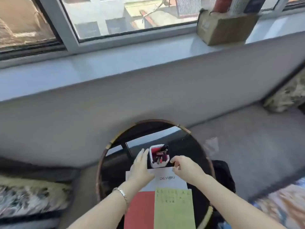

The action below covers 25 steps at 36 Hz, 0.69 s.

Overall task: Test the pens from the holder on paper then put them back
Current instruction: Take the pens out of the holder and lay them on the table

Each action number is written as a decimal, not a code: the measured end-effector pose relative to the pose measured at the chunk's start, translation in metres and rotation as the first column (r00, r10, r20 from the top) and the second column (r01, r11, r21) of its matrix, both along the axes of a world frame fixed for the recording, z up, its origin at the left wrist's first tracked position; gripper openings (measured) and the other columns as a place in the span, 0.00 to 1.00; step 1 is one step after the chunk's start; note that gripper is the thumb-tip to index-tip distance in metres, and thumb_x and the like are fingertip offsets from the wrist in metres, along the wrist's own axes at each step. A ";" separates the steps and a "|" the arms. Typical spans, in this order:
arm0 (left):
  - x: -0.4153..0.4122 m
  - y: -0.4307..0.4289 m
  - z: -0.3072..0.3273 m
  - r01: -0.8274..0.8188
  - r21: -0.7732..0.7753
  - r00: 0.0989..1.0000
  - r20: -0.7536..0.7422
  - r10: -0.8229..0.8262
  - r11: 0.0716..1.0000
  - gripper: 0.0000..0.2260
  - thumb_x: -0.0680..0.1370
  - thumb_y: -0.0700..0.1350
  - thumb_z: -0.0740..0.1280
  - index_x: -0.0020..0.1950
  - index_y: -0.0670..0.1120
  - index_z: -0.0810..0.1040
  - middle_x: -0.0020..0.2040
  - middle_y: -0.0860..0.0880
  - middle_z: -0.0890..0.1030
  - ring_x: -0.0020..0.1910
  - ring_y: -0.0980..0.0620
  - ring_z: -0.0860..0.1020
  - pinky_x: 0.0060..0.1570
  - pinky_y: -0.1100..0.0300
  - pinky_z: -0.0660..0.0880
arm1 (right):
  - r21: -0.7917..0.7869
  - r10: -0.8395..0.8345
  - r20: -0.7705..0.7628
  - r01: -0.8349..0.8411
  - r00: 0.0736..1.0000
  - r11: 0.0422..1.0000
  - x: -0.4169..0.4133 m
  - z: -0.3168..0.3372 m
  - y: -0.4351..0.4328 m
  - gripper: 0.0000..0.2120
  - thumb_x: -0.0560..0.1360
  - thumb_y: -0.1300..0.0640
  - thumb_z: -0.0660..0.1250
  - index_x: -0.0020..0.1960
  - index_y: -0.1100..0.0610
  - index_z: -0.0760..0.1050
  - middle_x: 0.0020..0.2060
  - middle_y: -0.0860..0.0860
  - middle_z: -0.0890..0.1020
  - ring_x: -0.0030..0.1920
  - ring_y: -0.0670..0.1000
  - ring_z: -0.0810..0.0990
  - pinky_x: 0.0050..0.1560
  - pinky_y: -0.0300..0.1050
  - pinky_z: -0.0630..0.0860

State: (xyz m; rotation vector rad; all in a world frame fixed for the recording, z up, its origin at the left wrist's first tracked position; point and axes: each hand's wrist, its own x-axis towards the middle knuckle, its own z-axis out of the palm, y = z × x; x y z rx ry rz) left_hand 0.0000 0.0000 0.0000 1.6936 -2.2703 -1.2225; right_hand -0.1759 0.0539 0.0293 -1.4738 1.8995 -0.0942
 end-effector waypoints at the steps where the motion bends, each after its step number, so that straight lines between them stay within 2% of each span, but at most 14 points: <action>1: -0.003 -0.004 -0.008 0.012 -0.028 1.000 0.004 -0.012 1.000 0.41 0.70 0.42 0.71 0.75 0.51 0.49 0.76 0.52 0.51 0.74 0.54 0.51 0.72 0.55 0.56 | -0.008 0.009 -0.033 -0.009 0.999 1.000 0.001 -0.011 -0.002 0.13 0.75 0.55 0.60 0.59 0.51 0.72 0.52 0.50 0.75 0.49 0.51 0.77 0.47 0.44 0.73; 5: -0.011 -0.019 -0.040 0.038 -0.142 0.999 -0.019 -0.041 0.989 0.42 0.69 0.46 0.73 0.75 0.51 0.49 0.76 0.54 0.50 0.74 0.57 0.50 0.70 0.61 0.51 | -0.178 0.080 -0.126 -0.102 0.989 0.979 0.002 -0.050 -0.013 0.19 0.76 0.51 0.62 0.66 0.50 0.67 0.57 0.47 0.73 0.52 0.49 0.76 0.46 0.41 0.71; 8: -0.013 -0.029 -0.064 0.118 -0.206 0.992 -0.029 -0.126 0.971 0.44 0.69 0.54 0.73 0.75 0.51 0.49 0.76 0.56 0.50 0.74 0.59 0.49 0.70 0.63 0.49 | -0.341 0.098 -0.135 -0.139 0.986 0.930 -0.002 -0.076 -0.025 0.19 0.76 0.48 0.62 0.66 0.48 0.68 0.53 0.45 0.76 0.51 0.45 0.76 0.42 0.35 0.66; 10: -0.013 -0.035 -0.078 0.160 -0.266 0.985 -0.023 -0.172 0.951 0.43 0.69 0.59 0.71 0.75 0.51 0.49 0.76 0.56 0.50 0.72 0.62 0.47 0.68 0.65 0.46 | -0.420 0.091 -0.121 -0.134 0.988 0.897 -0.004 -0.092 -0.031 0.15 0.74 0.47 0.63 0.59 0.48 0.75 0.44 0.44 0.78 0.44 0.42 0.76 0.39 0.33 0.69; 12: -0.013 -0.039 -0.092 0.182 -0.311 0.978 -0.041 -0.205 0.933 0.41 0.70 0.62 0.67 0.75 0.52 0.50 0.75 0.57 0.51 0.70 0.65 0.48 0.67 0.66 0.47 | -0.497 0.096 -0.068 -0.117 0.993 0.860 -0.006 -0.109 -0.035 0.14 0.70 0.45 0.62 0.49 0.49 0.81 0.34 0.40 0.75 0.38 0.39 0.73 0.36 0.28 0.69; 14: -0.012 -0.040 -0.103 0.192 -0.324 0.972 -0.066 -0.225 0.926 0.38 0.71 0.62 0.65 0.75 0.53 0.51 0.74 0.60 0.52 0.71 0.64 0.52 0.66 0.68 0.48 | -0.527 0.096 0.004 -0.080 0.995 0.846 -0.010 -0.125 -0.037 0.16 0.69 0.43 0.62 0.48 0.51 0.81 0.31 0.35 0.70 0.36 0.34 0.71 0.37 0.25 0.67; 16: -0.012 -0.043 -0.118 0.199 -0.372 0.967 -0.077 -0.244 0.907 0.36 0.72 0.63 0.64 0.75 0.53 0.53 0.73 0.61 0.54 0.71 0.62 0.55 0.66 0.68 0.51 | -0.602 0.129 0.002 -0.102 0.992 0.792 -0.015 -0.136 -0.039 0.16 0.70 0.43 0.62 0.48 0.52 0.81 0.33 0.32 0.69 0.35 0.32 0.71 0.38 0.24 0.67; 18: -0.012 -0.044 -0.132 0.181 -0.426 0.961 -0.116 -0.252 0.886 0.36 0.70 0.65 0.62 0.74 0.53 0.56 0.72 0.61 0.57 0.69 0.65 0.57 0.65 0.68 0.53 | -0.682 0.161 -0.051 -0.153 0.986 0.715 -0.017 -0.148 -0.042 0.15 0.71 0.46 0.63 0.49 0.54 0.80 0.36 0.35 0.74 0.35 0.36 0.72 0.38 0.27 0.70; 20: -0.013 -0.044 -0.143 0.143 -0.442 0.952 -0.183 -0.245 0.886 0.37 0.69 0.68 0.61 0.73 0.54 0.57 0.70 0.64 0.56 0.66 0.75 0.51 0.63 0.74 0.50 | -0.731 0.159 -0.118 -0.194 0.980 0.654 -0.017 -0.157 -0.043 0.14 0.72 0.48 0.63 0.47 0.55 0.80 0.37 0.44 0.79 0.35 0.41 0.73 0.36 0.33 0.72; 22: -0.015 -0.042 -0.150 0.120 -0.461 0.943 -0.225 -0.246 0.880 0.35 0.70 0.67 0.63 0.73 0.56 0.56 0.69 0.67 0.54 0.63 0.80 0.47 0.60 0.80 0.47 | -0.777 0.136 -0.156 -0.206 0.978 0.595 -0.017 -0.163 -0.044 0.14 0.72 0.48 0.61 0.46 0.56 0.80 0.35 0.45 0.78 0.34 0.42 0.69 0.34 0.36 0.71; 23: -0.016 -0.041 -0.152 0.109 -0.467 0.939 -0.241 -0.245 0.877 0.34 0.71 0.65 0.64 0.73 0.56 0.56 0.69 0.67 0.54 0.63 0.80 0.48 0.59 0.81 0.47 | -0.796 0.123 -0.151 -0.195 0.981 0.573 -0.017 -0.163 -0.044 0.14 0.73 0.48 0.61 0.45 0.56 0.80 0.35 0.44 0.76 0.34 0.42 0.68 0.34 0.37 0.71; 25: -0.017 -0.042 -0.154 0.098 -0.478 0.935 -0.255 -0.245 0.873 0.33 0.72 0.60 0.65 0.73 0.56 0.56 0.70 0.65 0.58 0.66 0.73 0.54 0.62 0.78 0.50 | -0.840 0.101 -0.102 -0.140 0.990 0.525 -0.016 -0.160 -0.042 0.14 0.73 0.48 0.61 0.45 0.57 0.79 0.35 0.43 0.73 0.33 0.43 0.69 0.34 0.36 0.70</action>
